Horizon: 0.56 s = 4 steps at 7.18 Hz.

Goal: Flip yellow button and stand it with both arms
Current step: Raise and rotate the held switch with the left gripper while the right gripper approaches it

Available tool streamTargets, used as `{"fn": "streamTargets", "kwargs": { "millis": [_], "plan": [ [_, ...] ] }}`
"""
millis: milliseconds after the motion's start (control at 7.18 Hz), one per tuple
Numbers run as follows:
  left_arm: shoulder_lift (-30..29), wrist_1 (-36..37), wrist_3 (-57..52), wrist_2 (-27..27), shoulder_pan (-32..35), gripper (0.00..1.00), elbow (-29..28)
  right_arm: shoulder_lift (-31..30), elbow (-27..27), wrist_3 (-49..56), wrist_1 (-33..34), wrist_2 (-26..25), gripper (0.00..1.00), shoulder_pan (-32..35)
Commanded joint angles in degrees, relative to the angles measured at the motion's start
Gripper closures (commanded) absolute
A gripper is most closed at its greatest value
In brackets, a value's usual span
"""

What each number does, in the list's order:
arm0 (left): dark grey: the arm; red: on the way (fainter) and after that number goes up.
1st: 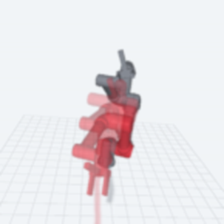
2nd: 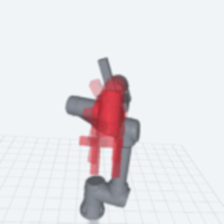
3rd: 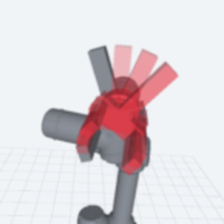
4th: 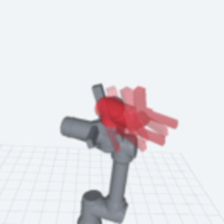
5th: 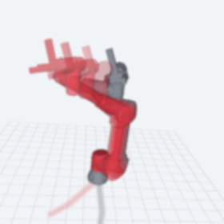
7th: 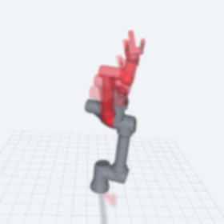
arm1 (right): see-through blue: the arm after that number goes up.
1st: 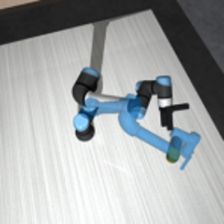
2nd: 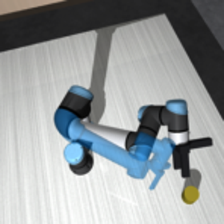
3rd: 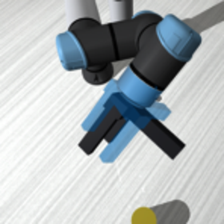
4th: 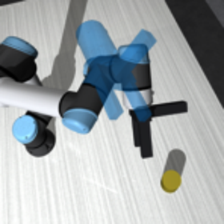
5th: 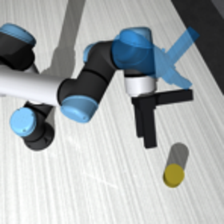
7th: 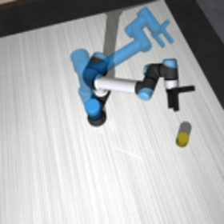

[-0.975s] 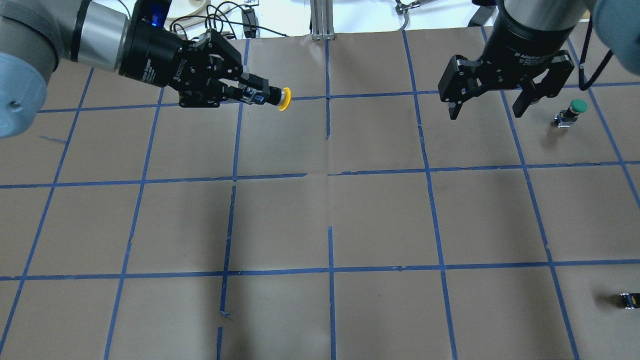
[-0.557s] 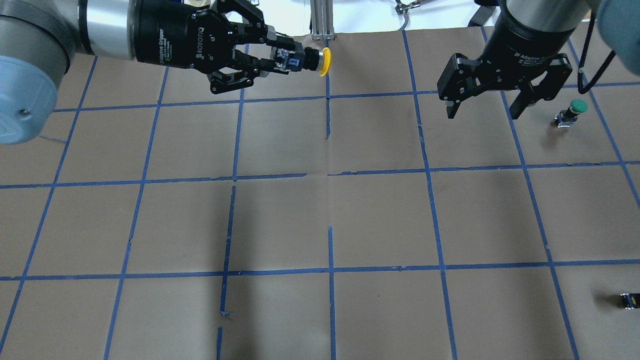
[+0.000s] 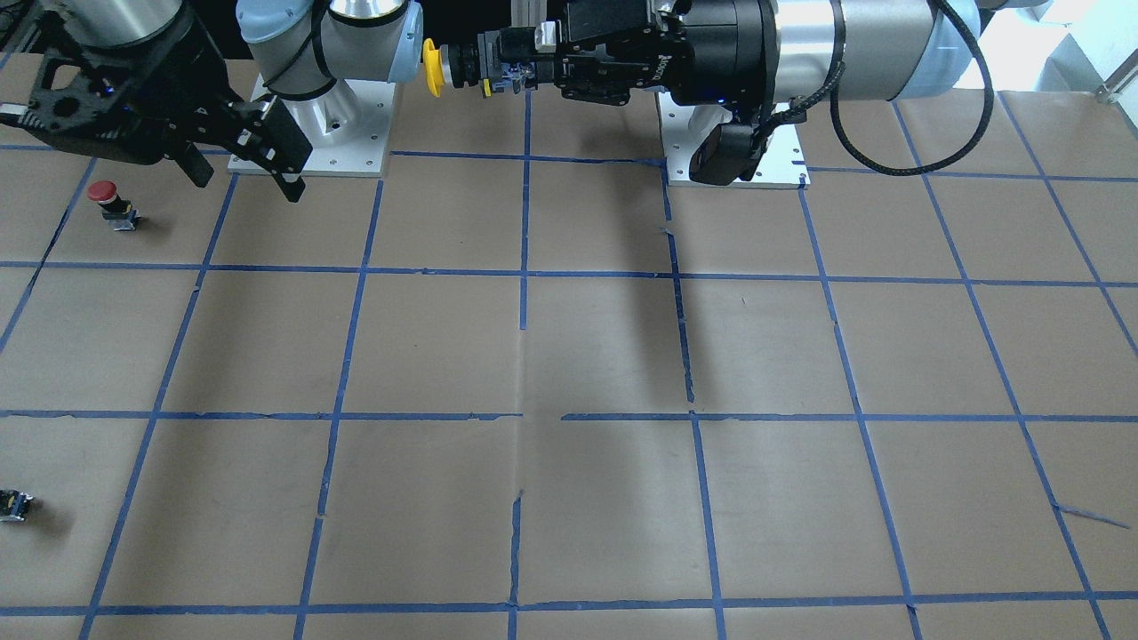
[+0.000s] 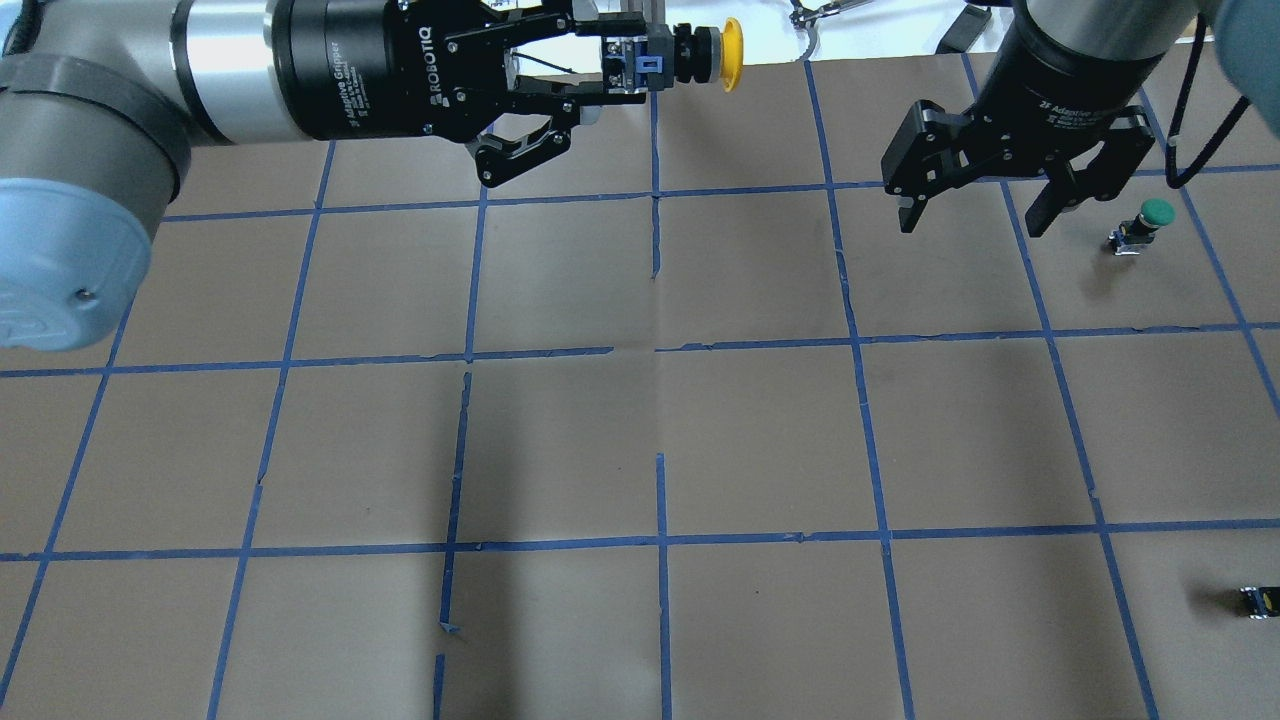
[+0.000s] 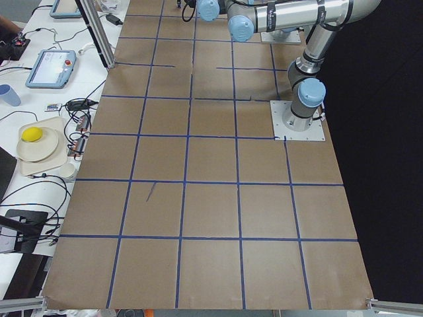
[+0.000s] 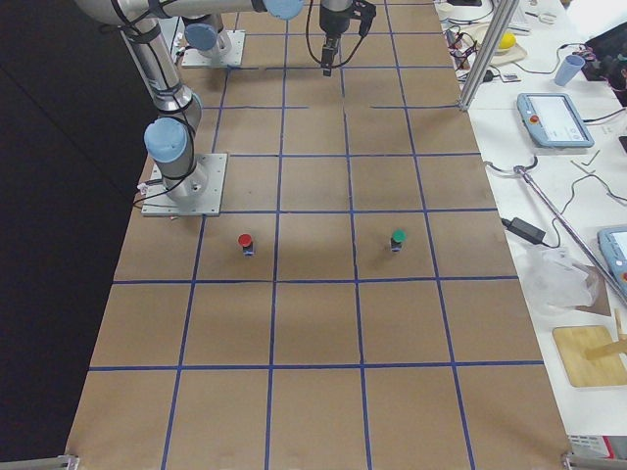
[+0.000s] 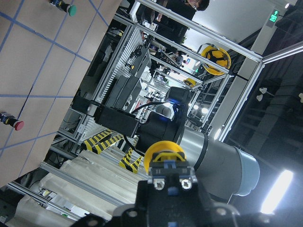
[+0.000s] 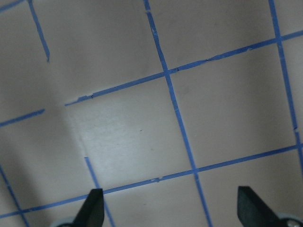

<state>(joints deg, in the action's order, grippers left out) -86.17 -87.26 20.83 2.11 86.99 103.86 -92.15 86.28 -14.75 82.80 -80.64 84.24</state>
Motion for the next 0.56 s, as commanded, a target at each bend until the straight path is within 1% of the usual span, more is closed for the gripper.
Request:
{"fn": "streamTargets", "kwargs": {
  "millis": [0,139,279,418],
  "plan": [
    [0.2,2.6,-0.3,-0.4,0.2,0.78,1.2,-0.6,-0.1,-4.4,-0.4,20.5,0.00,-6.4],
    [0.0,2.7,-0.3,-0.4,0.2,0.78,1.2,-2.5,0.5,-4.9,-5.1,33.3,0.00,-6.4],
    [-0.2,2.7,-0.3,-3.4,0.2,0.78,1.3,-3.9,0.6,-5.3,-10.4,42.4,0.00,-6.4],
    [-0.1,3.0,-0.5,-4.0,0.2,0.78,1.2,-4.3,0.6,-6.1,-18.2,48.3,0.01,-6.5]
  ]
}}
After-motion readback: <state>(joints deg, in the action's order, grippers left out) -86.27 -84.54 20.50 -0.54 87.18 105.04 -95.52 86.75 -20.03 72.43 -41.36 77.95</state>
